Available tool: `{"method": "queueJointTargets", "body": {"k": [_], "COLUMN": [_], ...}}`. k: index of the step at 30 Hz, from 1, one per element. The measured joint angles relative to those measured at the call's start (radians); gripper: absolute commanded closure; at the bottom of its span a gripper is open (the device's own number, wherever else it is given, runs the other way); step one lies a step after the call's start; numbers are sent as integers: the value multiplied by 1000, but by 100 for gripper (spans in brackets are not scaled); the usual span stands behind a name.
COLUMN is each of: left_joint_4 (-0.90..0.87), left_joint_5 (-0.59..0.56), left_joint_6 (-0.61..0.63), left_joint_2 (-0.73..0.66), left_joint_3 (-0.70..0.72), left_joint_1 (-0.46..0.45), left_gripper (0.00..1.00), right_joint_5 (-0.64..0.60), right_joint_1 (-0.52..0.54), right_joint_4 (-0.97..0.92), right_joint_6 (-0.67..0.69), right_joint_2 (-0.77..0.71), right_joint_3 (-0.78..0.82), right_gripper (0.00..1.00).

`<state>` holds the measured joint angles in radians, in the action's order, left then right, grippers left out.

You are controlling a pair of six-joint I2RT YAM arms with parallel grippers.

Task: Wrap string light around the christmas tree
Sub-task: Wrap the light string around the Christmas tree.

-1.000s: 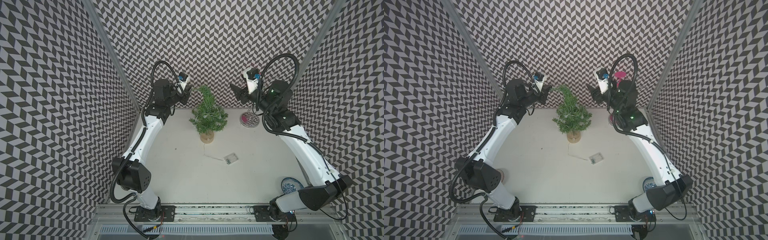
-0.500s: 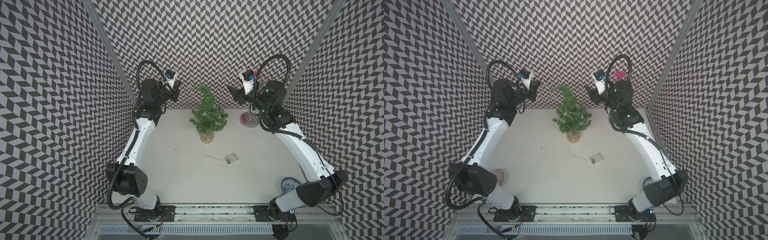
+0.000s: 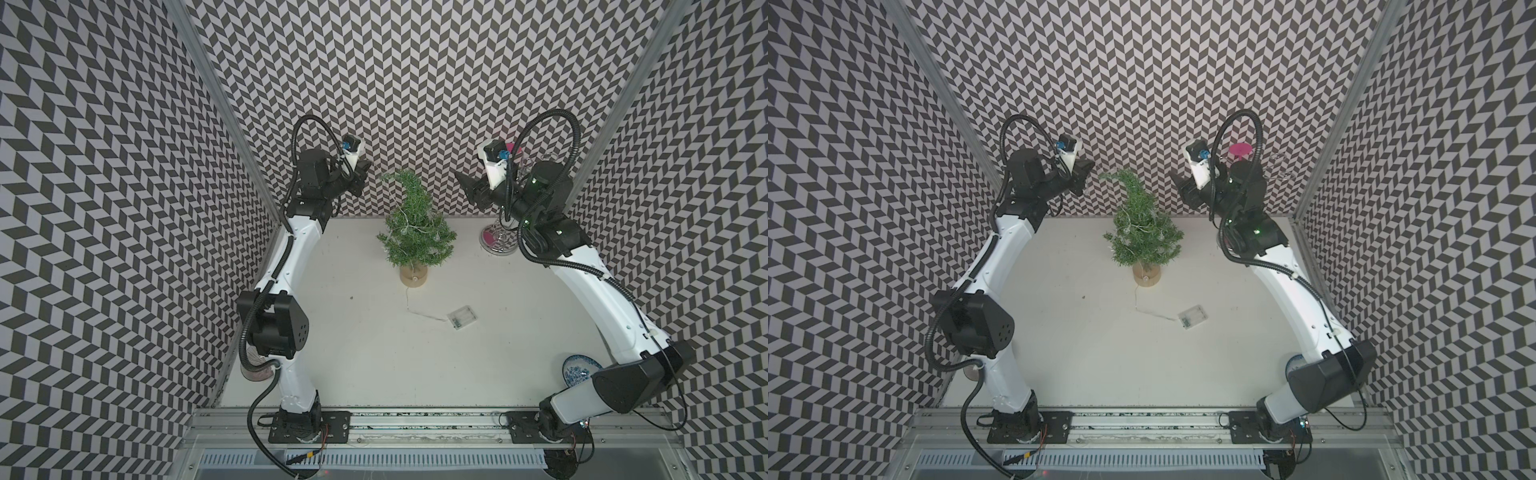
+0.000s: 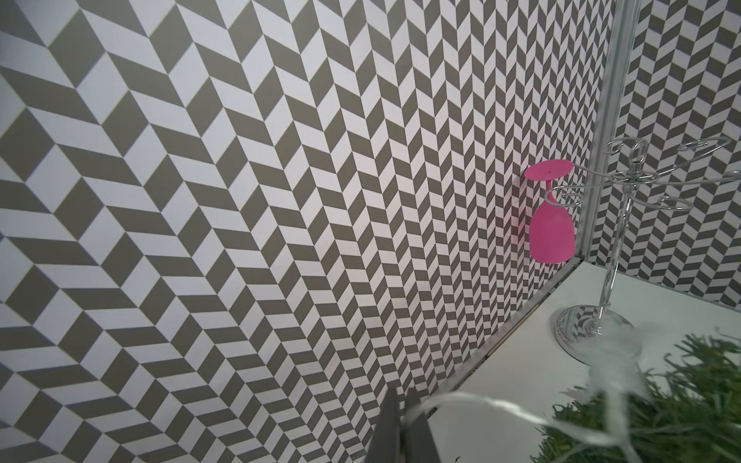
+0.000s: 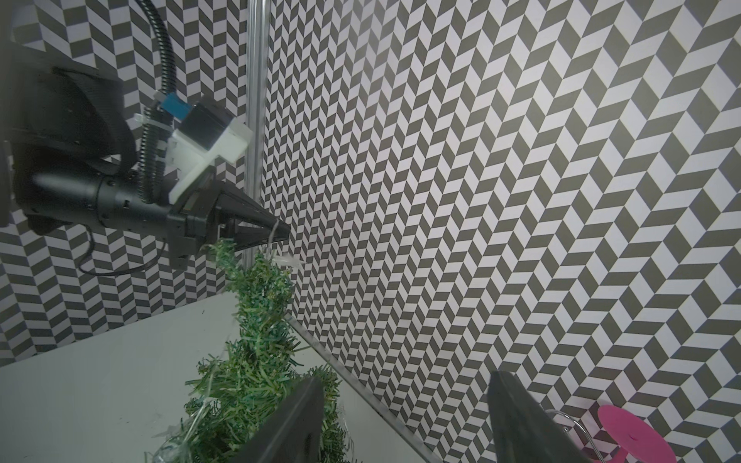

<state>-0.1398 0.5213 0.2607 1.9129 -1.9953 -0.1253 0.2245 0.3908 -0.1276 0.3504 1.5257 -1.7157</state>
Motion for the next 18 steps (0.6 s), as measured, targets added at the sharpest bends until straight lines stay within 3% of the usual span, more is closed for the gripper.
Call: {"method": "queueJointTargets", "body": {"k": [4,9,11,14,18], "left_joint_4": [7,82,51,19,26], "left_joint_5": [24,38,47,55,67], "left_joint_6": [-2,-23,-23,-27,-43], "left_joint_2": [23,-1,43,146,140], "left_joint_3": [10,148,70,-154,-212], "left_joint_1": [0,-1,-1,-6,-17], "left_gripper": [100,100,100,100,100], "right_joint_5": [0,0,0,-3,-10], "right_joint_1": [0,0,0,0,0], "right_joint_4": [0,-6,-10,-12,-16], "right_joint_6": [8,14,20,27,28], "right_joint_2": [0,0,0,-7,-28], "right_joint_3": [0,0,1,17,63], "right_gripper": [33,33,33,32,32]}}
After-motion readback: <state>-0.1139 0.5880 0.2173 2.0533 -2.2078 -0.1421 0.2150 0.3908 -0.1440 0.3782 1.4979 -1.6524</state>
